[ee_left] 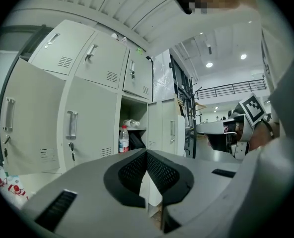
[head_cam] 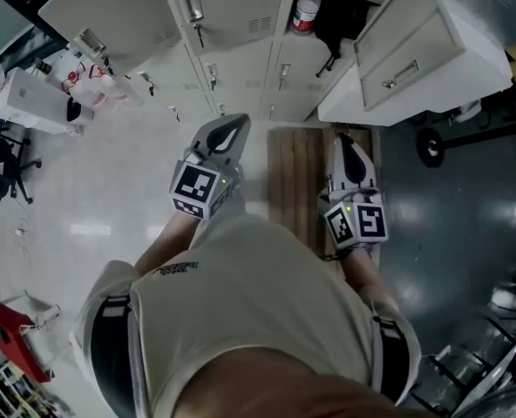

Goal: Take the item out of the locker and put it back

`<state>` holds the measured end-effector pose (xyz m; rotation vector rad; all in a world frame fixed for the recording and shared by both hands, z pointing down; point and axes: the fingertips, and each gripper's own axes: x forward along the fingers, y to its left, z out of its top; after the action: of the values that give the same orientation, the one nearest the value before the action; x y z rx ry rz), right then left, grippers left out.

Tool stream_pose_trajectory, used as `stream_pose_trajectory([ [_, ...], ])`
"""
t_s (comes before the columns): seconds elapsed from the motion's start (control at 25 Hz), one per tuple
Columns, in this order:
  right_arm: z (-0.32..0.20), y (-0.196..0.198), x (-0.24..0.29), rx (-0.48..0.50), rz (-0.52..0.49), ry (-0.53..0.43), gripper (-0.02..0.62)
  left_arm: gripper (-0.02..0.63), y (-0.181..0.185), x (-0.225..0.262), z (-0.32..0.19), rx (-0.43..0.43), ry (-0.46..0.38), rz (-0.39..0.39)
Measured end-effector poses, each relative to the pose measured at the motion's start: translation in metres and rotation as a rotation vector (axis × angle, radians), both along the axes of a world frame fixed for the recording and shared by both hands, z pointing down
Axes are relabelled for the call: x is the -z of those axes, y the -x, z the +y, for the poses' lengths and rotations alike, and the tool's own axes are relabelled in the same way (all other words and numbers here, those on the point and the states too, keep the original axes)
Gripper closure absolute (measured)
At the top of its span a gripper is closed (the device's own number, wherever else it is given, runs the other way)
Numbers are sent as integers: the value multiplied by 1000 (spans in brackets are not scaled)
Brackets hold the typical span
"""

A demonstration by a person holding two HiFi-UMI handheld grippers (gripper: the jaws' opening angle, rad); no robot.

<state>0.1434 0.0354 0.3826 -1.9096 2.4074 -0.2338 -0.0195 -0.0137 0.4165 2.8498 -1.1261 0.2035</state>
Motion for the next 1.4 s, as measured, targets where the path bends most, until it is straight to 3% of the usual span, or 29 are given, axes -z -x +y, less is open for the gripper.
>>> stream_pose_trajectory([
  [0.48, -99, 9, 19, -102, 21, -18, 592, 594, 2, 25, -109, -109, -51, 35],
  [0.8, -144, 20, 34, -157, 44, -55, 592, 594, -5, 39, -153, -208, -87, 53],
  [1.12, -160, 12, 48, -179, 51, -85, 591, 593, -12, 49, -168, -220, -72, 81],
  [1.4, -164, -3, 50, -139, 44, -88, 591, 594, -23, 51, -173, -180, -77, 72],
])
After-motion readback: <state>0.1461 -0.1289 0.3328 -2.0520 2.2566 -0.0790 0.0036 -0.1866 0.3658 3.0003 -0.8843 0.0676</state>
